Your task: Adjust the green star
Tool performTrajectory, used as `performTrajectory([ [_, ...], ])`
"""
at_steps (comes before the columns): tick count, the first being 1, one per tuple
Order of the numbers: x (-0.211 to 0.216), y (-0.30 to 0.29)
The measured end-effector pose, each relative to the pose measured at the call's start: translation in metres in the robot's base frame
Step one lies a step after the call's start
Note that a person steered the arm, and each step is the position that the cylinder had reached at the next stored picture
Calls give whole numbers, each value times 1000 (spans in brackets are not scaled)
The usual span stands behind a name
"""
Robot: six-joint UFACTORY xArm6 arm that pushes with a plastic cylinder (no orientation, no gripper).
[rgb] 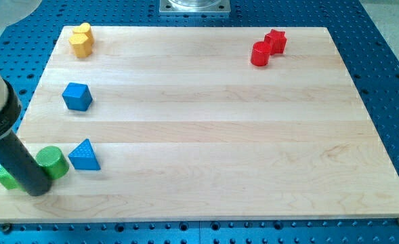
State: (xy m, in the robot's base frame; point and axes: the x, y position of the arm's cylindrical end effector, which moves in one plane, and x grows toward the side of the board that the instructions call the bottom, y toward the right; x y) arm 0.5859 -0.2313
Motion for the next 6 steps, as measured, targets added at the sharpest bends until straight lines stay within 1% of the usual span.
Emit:
performTrajectory([
  [1, -4, 0],
  [2, 6, 2],
  [3, 32, -17],
  [4, 8, -48],
  [5, -7, -50],
  [6, -3, -55],
])
